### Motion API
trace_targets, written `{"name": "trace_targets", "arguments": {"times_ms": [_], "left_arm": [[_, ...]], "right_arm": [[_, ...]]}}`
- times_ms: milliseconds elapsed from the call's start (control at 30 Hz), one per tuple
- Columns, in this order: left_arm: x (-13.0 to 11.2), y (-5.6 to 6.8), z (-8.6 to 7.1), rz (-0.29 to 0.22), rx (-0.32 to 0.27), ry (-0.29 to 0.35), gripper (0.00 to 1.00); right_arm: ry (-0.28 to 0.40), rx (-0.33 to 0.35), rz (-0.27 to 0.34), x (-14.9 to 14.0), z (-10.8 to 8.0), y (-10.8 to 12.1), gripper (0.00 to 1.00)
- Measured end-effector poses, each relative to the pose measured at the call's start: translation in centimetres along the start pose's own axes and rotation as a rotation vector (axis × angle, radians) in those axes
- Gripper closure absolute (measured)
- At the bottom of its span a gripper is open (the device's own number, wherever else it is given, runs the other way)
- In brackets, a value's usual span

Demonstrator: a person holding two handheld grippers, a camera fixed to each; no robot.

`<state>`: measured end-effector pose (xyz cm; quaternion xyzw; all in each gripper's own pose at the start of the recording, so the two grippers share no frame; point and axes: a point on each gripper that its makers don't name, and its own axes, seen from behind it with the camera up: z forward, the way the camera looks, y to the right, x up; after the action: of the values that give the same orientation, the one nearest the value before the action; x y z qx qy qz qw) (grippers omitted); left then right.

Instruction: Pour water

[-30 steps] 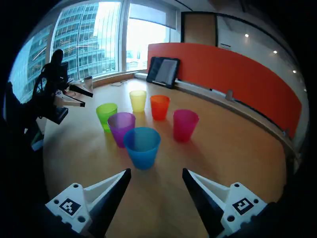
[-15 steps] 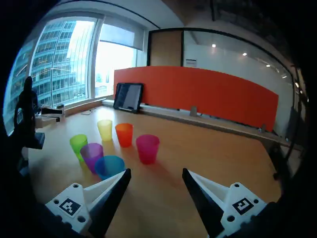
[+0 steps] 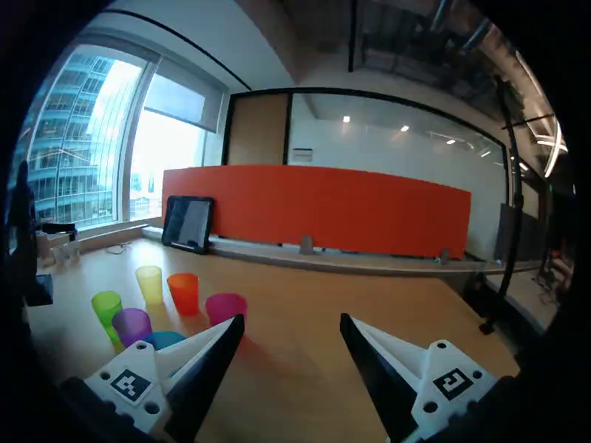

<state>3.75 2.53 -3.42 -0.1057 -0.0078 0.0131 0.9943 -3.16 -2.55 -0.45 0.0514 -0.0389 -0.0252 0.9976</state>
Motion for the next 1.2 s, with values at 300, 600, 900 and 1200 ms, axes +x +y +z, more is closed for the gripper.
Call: {"name": "trace_targets", "arguments": {"times_ms": [300, 600, 900, 1200], "left_arm": [[1.7, -1.4, -0.3, -0.007, 0.091, 0.072, 0.04], [2.6, -2.7, -0.9, -0.001, 0.177, 0.108, 0.03], [1.4, -2.8, -0.7, -0.008, 0.212, 0.103, 0.03], [0.0, -2.9, -0.3, 0.029, 0.256, 0.099, 0.03]], "right_arm": [[0.092, -0.094, 0.012, 1.9, -0.1, 0.9, 0.0], [0.175, -0.165, 0.027, 3.7, -1.0, 1.8, 0.0], [0.182, -0.192, 0.042, 3.9, -1.8, 1.9, 0.0], [0.168, -0.202, 0.042, 3.5, -1.8, 1.9, 0.0]]}}
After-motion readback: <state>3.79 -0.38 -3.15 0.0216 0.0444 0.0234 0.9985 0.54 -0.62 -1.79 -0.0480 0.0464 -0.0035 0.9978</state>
